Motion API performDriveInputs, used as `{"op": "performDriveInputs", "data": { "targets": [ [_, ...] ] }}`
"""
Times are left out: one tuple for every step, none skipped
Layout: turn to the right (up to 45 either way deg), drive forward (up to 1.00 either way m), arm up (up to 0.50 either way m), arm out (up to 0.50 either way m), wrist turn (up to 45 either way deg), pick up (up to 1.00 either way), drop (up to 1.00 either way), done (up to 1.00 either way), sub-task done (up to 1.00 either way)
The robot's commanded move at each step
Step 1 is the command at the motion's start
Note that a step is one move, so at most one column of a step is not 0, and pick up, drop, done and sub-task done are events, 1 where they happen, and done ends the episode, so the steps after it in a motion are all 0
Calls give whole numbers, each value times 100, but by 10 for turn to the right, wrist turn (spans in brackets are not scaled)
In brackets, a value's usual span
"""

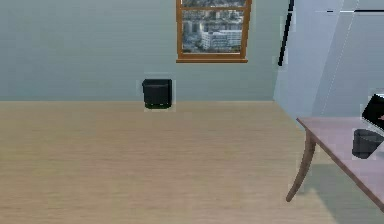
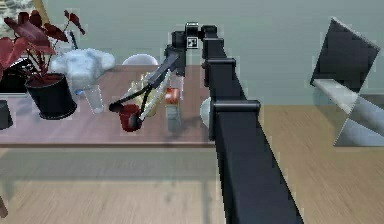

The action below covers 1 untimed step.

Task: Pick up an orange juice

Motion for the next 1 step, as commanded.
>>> {"op": "performDriveInputs", "data": {
  "targets": [
    [0, 0, 0, 0, 450, 0, 0, 0, 0]
  ]
}}
